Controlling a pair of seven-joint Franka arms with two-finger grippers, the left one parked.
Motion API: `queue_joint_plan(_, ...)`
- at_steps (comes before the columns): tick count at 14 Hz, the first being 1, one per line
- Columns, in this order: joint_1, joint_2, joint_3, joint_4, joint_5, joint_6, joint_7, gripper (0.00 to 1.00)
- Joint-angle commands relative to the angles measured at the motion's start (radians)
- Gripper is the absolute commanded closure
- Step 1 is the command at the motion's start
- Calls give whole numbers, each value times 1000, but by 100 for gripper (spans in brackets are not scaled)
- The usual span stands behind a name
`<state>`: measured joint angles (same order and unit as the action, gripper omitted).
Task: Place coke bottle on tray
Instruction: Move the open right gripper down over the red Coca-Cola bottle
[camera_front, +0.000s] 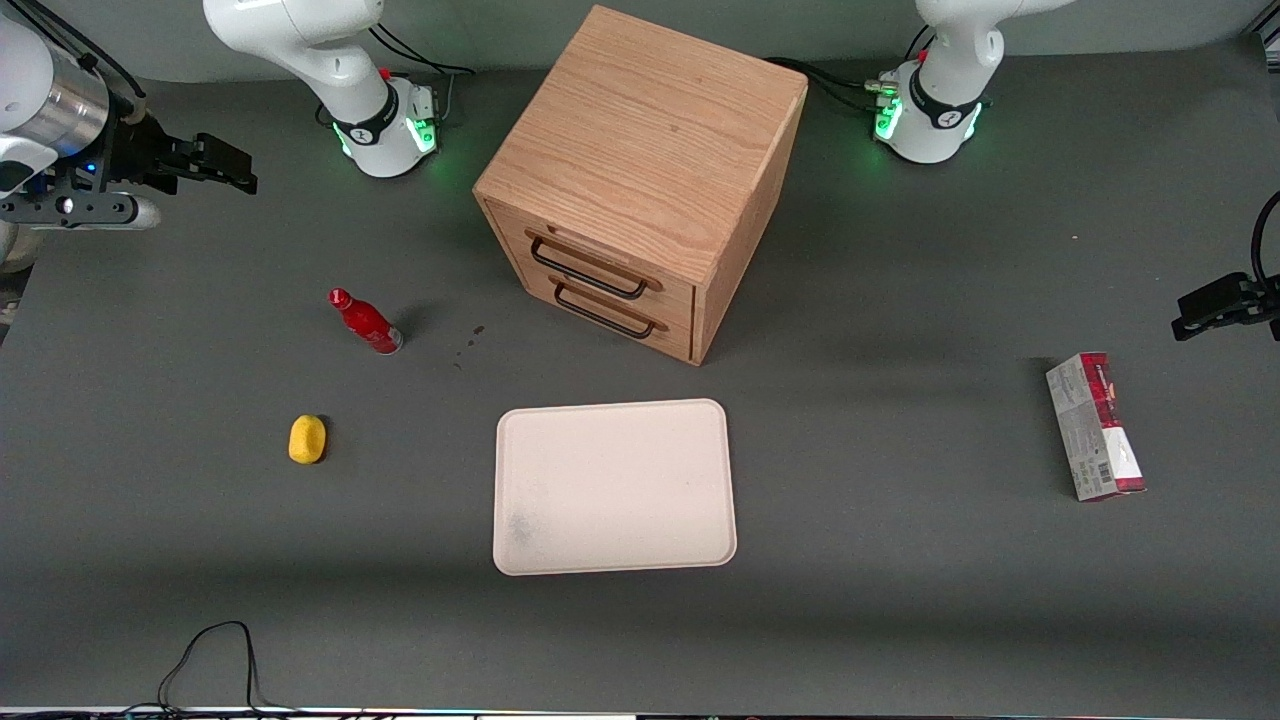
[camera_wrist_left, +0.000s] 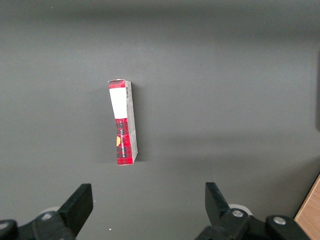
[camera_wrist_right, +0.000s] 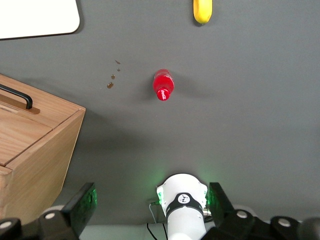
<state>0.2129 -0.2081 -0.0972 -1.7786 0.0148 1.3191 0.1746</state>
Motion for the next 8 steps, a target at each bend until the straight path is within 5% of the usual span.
queue_joint_plan(1,0,-83,-1,-152,-9,112,-3,0)
queue_joint_plan(8,0,-44,-7,-476,-9,553,-4,0)
